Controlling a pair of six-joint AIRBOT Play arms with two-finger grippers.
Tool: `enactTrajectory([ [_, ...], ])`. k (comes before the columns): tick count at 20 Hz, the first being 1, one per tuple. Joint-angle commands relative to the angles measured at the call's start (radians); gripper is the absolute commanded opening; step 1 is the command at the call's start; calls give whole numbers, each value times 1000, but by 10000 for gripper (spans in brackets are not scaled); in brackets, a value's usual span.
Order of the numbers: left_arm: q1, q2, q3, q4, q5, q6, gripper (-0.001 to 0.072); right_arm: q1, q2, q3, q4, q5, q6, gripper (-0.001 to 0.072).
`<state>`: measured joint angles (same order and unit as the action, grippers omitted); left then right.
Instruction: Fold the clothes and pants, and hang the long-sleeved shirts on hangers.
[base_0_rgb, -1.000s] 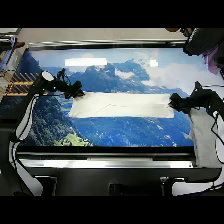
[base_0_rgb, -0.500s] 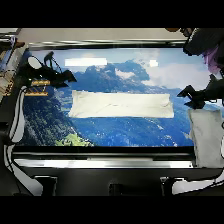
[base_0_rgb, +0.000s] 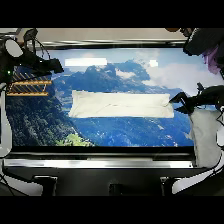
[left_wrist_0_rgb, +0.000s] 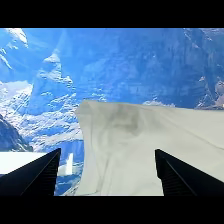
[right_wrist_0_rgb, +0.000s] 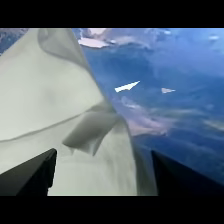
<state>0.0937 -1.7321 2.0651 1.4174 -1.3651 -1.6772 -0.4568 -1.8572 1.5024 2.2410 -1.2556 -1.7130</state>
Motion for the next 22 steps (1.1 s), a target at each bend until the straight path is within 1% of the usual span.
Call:
enactTrajectory([
  [1, -21, 20, -9, 27, -24, 0, 670, 1, -31, 1, 41, 8, -31, 687],
  [5, -35, 19, -23, 27, -26, -1, 670, 53, -46, 1, 35, 31, -33, 674],
  [7, -40, 20, -23, 27, -27, -1, 670, 90, -56, 1, 7, 39, -29, 610],
  [9, -41, 20, -23, 26, -31, -1, 669, 123, -56, 2, -19, 62, -27, 336],
  [10, -41, 19, -24, 24, -35, 0, 667, 126, -53, 2, -18, 69, -27, 132],
  [11, -41, 20, -24, 23, -36, 0, 664, 126, -43, 2, -5, 76, -26, 33],
  [12, -43, 19, -24, 23, -39, 0, 648, 123, -24, 2, -6, 82, -22, 32],
  [13, -46, 19, -27, 21, -39, 0, 541, 122, 5, 4, -14, 86, -5, 32],
  [15, -59, 18, -56, -3, -32, -1, 105, 122, 72, 9, -21, 74, 17, 32],
  [16, -66, 16, -82, -39, -13, -4, 15, 122, 111, 9, -21, 56, 39, 32],
  [18, -93, 7, -158, -130, 68, -48, 15, 123, 182, 9, -21, -10, 71, 32],
  [20, -147, -21, -237, -218, 180, -84, 15, 123, 253, 9, -21, -64, 104, 32],
  [22, -225, -74, -286, -278, 280, -135, 15, 123, 324, 9, -21, -80, 142, 32],
])
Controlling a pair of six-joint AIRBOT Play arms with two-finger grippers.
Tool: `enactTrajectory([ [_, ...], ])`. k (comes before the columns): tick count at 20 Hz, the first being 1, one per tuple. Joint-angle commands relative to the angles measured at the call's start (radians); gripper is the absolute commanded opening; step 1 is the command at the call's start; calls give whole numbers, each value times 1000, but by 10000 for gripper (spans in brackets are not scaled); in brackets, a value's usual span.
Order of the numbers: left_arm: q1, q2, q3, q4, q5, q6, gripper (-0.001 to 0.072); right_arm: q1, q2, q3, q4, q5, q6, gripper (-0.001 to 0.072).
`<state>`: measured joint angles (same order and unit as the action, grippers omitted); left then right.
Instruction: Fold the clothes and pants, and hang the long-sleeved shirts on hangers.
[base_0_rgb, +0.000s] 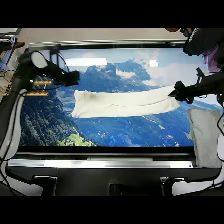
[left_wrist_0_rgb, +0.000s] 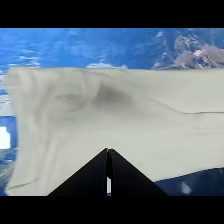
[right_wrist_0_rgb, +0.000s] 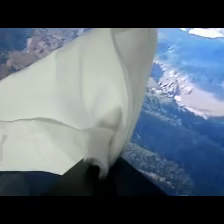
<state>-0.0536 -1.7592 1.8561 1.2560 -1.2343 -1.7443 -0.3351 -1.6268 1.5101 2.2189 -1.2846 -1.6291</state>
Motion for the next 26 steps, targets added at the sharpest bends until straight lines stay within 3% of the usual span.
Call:
enactTrajectory([
  [1, -121, -77, -89, -139, 195, -92, 15, 1, 127, 1, 0, -50, 79, 32],
  [7, -371, -229, -90, -306, 459, -195, 14, 1, 270, 1, -35, -87, 172, 32],
  [17, -552, -373, -74, -655, 737, -194, 13, 1, 335, 1, -36, -132, 186, 32],
  [23, -617, -481, 87, -692, 726, -194, 13, 1, 334, 1, -36, -127, 167, 32],
  [26, -584, -467, 90, -692, 641, -194, 13, 1, 333, 1, -37, -90, 150, 33],
])
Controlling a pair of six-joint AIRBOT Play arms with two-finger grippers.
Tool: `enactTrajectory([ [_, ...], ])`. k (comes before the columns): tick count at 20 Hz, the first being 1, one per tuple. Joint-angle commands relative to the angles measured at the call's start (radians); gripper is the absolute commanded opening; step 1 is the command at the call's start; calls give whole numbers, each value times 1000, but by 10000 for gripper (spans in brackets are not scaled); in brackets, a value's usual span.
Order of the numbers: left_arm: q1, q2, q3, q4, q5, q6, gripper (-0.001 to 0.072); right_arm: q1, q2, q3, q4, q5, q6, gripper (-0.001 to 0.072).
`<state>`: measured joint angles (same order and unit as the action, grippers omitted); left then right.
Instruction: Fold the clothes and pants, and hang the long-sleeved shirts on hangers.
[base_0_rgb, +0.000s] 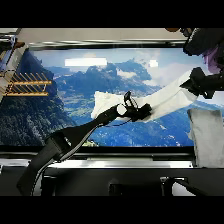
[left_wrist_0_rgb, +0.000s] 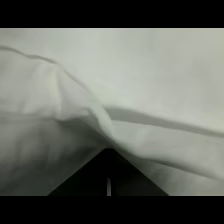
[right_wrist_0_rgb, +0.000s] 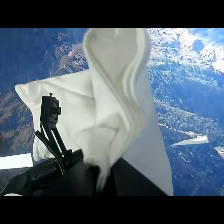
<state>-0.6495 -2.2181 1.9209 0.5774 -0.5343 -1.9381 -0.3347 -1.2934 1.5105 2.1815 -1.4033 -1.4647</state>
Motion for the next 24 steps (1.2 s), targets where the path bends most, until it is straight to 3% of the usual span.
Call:
enactTrajectory([
  [1, 39, 6, 25, -10, -105, 1, 12, 1, -5, 1, 3, 43, -16, 33],
  [7, 307, 270, 24, 242, -368, 73, 13, 81, -44, 0, 118, 136, -11, 32],
  [9, 423, 396, 24, 335, -470, 117, 13, 198, -56, 0, 115, 215, 27, 33],
  [15, 743, 700, 24, 578, -740, 125, 14, 587, -190, 1, 115, 454, 114, 33],
  [19, 880, 783, 24, 628, -824, 136, 14, 734, -306, 1, 118, 576, 152, 33],
  [24, 927, 784, 24, 629, -858, 167, 14, 771, -421, 1, 119, 589, 172, 33],
])
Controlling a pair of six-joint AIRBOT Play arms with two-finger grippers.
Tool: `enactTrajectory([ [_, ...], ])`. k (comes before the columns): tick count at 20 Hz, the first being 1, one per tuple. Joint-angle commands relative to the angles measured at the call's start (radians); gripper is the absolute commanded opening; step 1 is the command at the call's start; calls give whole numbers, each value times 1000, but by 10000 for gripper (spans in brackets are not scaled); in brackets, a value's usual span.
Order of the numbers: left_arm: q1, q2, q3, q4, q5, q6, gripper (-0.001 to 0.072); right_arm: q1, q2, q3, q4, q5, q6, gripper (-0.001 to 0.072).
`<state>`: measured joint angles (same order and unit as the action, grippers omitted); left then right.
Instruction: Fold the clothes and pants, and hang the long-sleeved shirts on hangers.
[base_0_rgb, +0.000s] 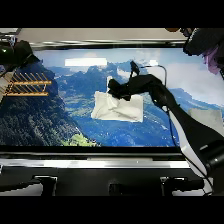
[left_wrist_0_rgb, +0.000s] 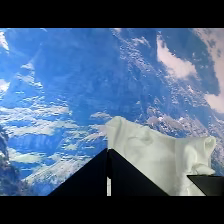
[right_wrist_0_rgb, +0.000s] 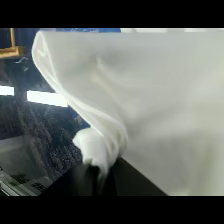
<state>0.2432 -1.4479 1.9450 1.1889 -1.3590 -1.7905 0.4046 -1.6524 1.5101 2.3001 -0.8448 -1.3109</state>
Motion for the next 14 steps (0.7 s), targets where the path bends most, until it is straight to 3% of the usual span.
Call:
enactTrajectory([
  [1, 34, 13, 0, 21, -33, 20, 14, 31, -77, 1, -1, 32, 18, 33],
  [14, 34, 2, -53, 19, -29, 22, 14, 31, -142, 1, -3, 146, 51, 35],
])
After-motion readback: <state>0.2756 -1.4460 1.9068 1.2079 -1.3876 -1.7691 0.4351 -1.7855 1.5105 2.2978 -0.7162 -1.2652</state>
